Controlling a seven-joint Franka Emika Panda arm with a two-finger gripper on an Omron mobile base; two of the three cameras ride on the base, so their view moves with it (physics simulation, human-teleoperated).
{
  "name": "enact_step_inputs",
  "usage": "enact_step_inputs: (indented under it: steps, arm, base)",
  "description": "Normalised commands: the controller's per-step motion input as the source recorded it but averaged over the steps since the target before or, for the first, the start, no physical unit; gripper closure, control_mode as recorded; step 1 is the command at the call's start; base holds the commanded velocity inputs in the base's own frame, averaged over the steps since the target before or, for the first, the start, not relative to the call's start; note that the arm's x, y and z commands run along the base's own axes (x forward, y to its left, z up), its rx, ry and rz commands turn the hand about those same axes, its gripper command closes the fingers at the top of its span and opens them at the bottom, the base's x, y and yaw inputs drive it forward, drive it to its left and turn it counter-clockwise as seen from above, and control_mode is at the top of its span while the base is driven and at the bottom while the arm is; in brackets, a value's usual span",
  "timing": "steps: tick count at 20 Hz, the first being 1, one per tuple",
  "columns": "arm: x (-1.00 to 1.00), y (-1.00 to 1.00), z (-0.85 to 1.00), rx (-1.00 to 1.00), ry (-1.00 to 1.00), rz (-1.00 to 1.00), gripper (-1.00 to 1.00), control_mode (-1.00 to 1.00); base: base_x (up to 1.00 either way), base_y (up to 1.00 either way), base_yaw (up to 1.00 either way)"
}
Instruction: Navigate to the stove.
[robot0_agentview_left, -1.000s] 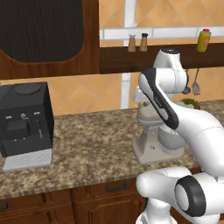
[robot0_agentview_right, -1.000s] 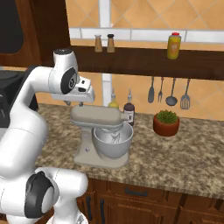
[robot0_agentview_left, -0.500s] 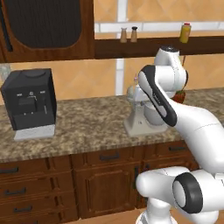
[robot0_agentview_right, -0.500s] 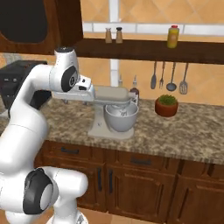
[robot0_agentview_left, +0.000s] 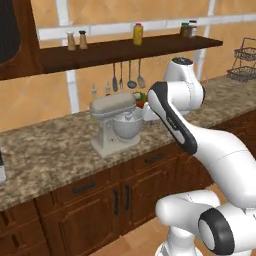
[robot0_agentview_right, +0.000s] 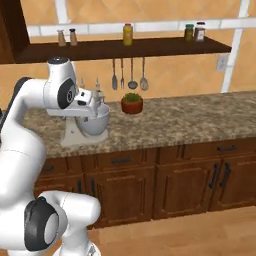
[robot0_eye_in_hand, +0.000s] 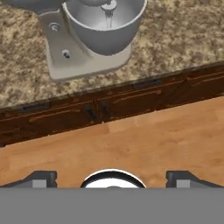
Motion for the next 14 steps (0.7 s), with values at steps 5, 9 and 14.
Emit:
enact_step_inputs:
  steps: [5, 9, 14]
  arm:
    - [0.00, 0.00, 0.00, 0.00, 0.00, 0.00, -1.00, 1.00]
    - [0.00, 0.00, 0.00, 0.00, 0.00, 0.00, -1.00, 1.00]
    - [0.00, 0.00, 0.00, 0.00, 0.00, 0.00, -1.00, 1.00]
  base:
    - [0.00, 0.07, -1.00]
    - [0.00, 0.07, -1.00]
    - [0.00, 0.16, -1.00]
